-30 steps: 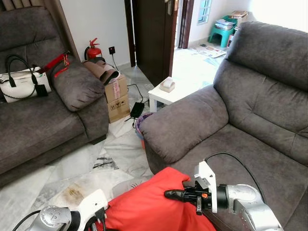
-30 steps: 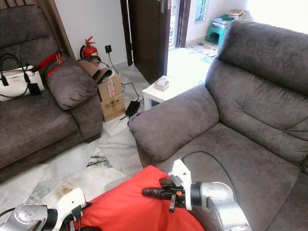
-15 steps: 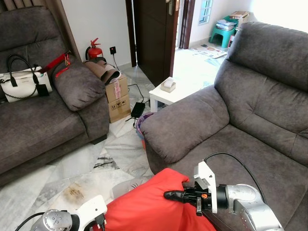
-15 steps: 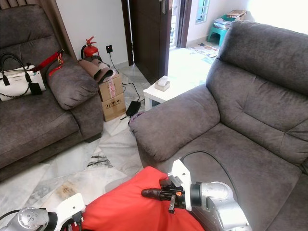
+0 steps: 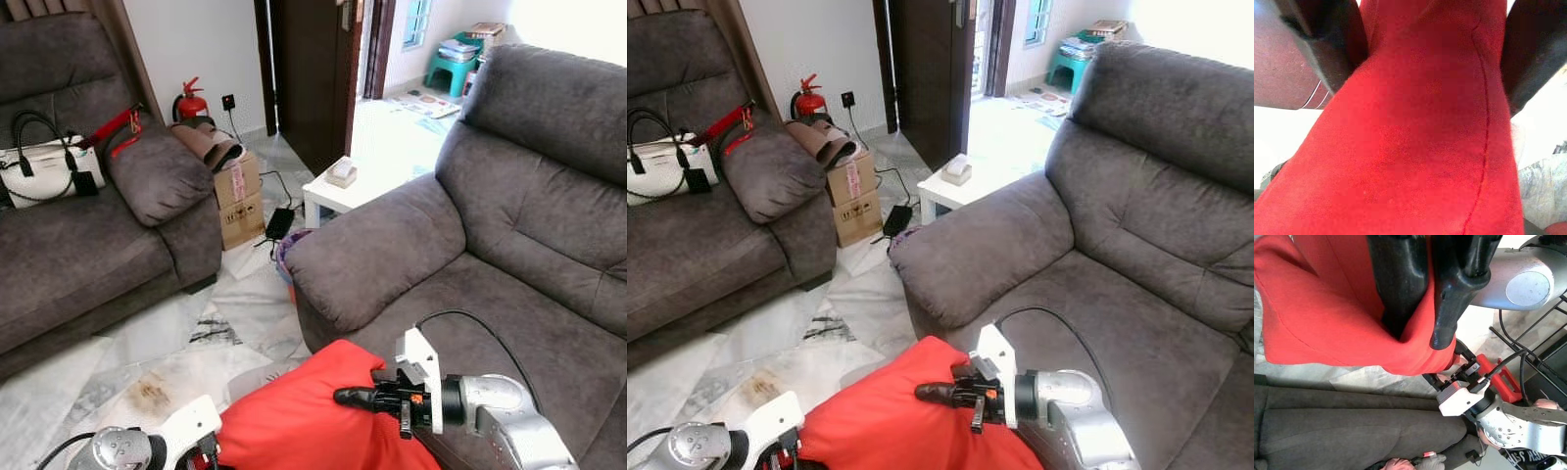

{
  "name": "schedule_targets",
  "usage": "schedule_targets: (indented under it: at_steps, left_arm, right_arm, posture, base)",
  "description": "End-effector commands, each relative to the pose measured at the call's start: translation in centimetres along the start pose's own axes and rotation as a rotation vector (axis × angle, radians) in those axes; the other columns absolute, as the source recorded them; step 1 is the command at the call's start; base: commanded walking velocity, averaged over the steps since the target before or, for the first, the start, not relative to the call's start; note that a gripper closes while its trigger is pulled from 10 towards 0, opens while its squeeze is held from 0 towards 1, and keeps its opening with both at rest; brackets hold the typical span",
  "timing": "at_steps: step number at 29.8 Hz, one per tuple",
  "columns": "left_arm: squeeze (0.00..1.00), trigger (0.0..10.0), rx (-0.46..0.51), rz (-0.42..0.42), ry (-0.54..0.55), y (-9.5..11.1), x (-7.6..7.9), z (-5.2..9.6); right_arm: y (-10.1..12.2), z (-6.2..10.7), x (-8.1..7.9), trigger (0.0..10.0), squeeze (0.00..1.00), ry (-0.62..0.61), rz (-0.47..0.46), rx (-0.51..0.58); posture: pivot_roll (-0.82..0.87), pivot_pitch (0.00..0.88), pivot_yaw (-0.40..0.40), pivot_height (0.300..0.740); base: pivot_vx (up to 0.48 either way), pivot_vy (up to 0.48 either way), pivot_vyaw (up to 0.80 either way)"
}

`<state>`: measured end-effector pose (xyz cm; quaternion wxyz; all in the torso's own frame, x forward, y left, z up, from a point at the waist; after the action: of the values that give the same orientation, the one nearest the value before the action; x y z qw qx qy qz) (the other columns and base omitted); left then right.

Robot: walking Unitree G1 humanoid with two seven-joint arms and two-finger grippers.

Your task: Move the pillow to the sofa from floor

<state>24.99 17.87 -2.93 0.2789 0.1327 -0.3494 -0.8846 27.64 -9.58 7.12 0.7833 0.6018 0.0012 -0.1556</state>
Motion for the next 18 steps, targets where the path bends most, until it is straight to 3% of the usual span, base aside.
schedule_targets:
  at_steps: [1,12,18]
  left_arm:
    - [0.00,0.0,-0.036,0.016,0.004,-1.0,-0.1,0.1]
    - [0.00,0.0,-0.009,0.046,0.013,-0.8,0.1,0.3]
    - [0.00,0.0,0.090,0.098,0.058,0.8,-0.4,0.5]
  right_arm:
    - [3.6,-0.1,-0.3,10.0,0.00,0.035,0.107,0.114]
    - [3.5,-0.1,-0.2,10.0,0.00,0.024,0.097,0.123]
    - [3.2,-0.2,-0.1,10.0,0.00,0.017,0.084,0.128]
  posture:
    - [0.11,0.050,0.004,0.740]
    - [0.12,0.054,0.010,0.740]
    - [0.12,0.055,0.011,0.740]
  base:
    - [0.000,0.000,0.00]
    - [0.000,0.000,0.00]
    - [0.000,0.000,0.00]
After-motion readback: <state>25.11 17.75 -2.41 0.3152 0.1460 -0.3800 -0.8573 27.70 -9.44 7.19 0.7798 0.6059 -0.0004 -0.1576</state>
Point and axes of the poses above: a point about 5 cm out from each wrist's last joint towards the gripper, its own z axis pointing back from the gripper into the wrist, its own y axis along the axis of the wrist's last joint, x = y × z, the point moved 5 cm from there along -z, pointing out of the wrist towards the gripper, and after that the axes turned 4 degrees about z, right-handed, at the moved point
